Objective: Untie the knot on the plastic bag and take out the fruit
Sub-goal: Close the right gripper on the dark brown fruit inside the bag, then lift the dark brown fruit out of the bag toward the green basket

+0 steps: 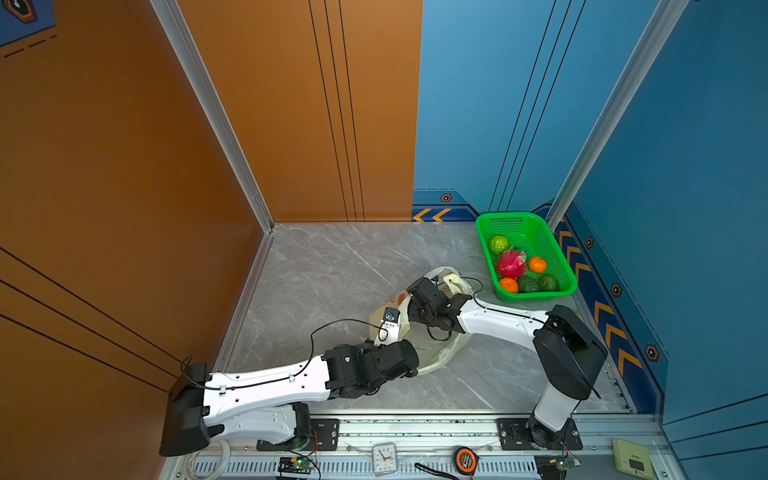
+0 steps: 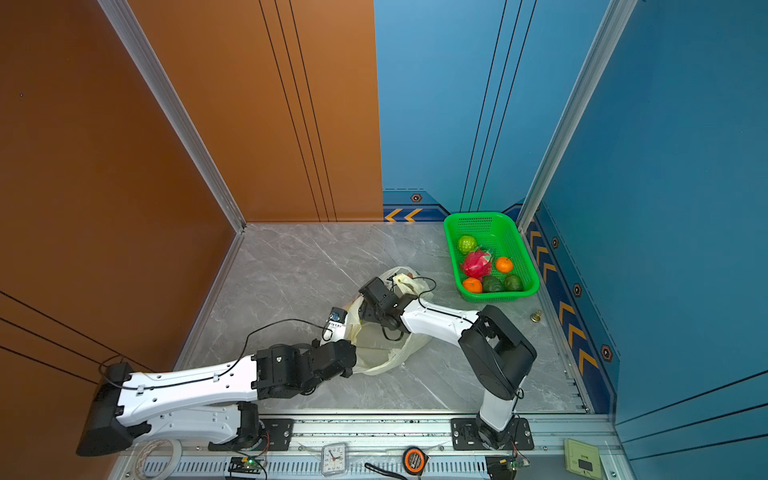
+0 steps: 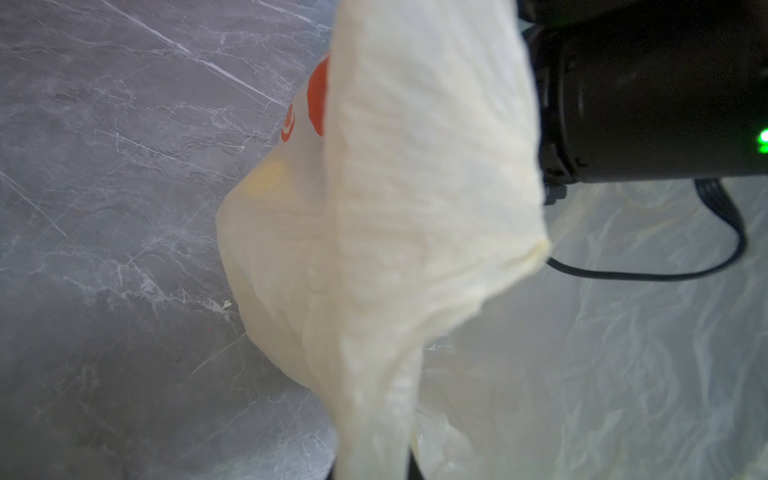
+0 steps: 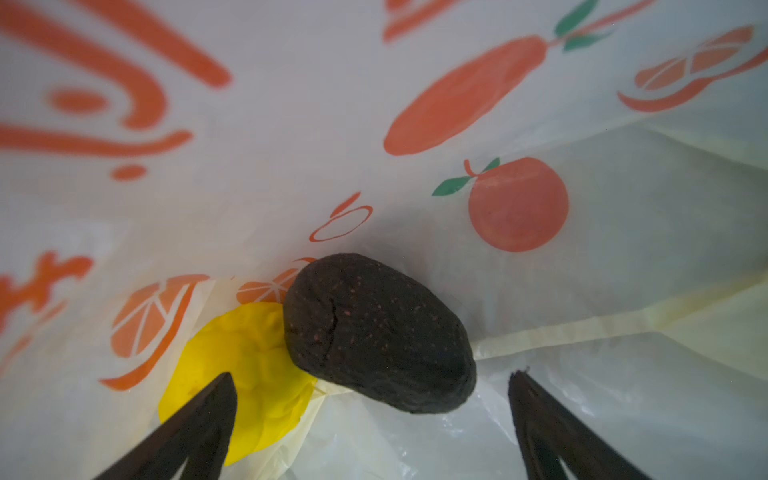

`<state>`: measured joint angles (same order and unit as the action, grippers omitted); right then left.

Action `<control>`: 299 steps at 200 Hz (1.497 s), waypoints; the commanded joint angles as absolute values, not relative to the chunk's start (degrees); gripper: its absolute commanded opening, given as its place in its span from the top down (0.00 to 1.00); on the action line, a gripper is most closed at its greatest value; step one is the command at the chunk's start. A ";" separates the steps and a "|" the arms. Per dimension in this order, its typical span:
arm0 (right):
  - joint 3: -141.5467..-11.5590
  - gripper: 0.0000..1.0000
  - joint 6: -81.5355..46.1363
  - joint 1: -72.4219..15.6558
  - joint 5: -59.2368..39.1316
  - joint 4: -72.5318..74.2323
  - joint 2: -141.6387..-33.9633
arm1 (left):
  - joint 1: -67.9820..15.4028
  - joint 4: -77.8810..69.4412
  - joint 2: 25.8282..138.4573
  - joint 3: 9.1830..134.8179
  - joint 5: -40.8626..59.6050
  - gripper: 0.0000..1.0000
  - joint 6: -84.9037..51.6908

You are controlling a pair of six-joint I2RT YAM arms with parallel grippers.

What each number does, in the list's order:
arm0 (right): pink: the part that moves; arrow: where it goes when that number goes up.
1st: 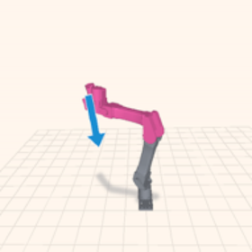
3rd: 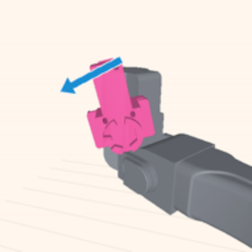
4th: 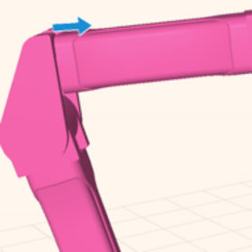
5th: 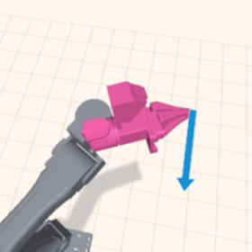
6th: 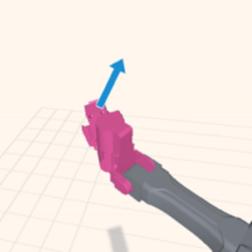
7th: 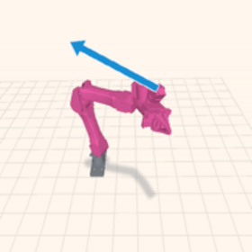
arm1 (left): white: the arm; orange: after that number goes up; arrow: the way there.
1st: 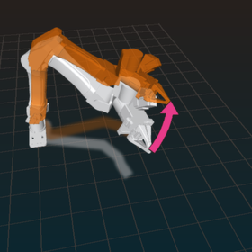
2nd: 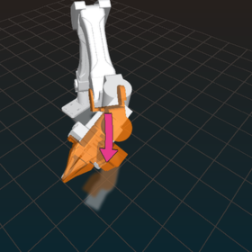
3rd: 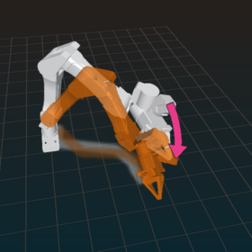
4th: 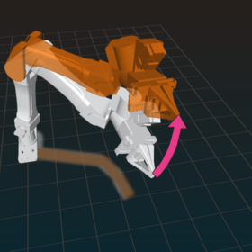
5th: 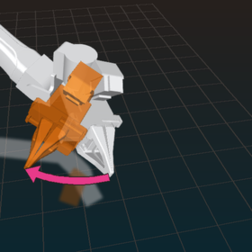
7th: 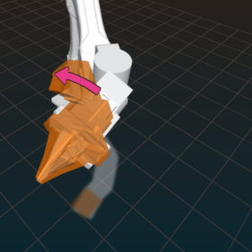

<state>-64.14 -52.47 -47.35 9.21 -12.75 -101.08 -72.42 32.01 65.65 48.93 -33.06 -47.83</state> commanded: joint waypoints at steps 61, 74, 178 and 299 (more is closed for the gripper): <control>-67.10 0.10 -54.23 -46.77 12.63 -5.48 -109.33 | -71.89 30.85 65.75 48.69 -29.89 1.00 -47.28; -66.76 0.16 -54.49 -46.67 12.43 -5.13 -109.36 | -71.72 30.85 65.57 48.57 -29.81 1.00 -47.36; -61.73 0.34 -54.08 -46.29 6.91 -8.70 -98.62 | -71.05 30.94 64.78 48.19 -33.02 1.00 -47.80; -59.47 0.32 -51.82 -48.08 2.00 -25.49 -76.05 | -69.67 30.90 66.88 50.62 -35.48 1.00 -46.23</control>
<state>-58.04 -53.80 -47.97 2.94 -19.73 -79.44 -70.37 30.83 66.17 49.08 -33.61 -47.35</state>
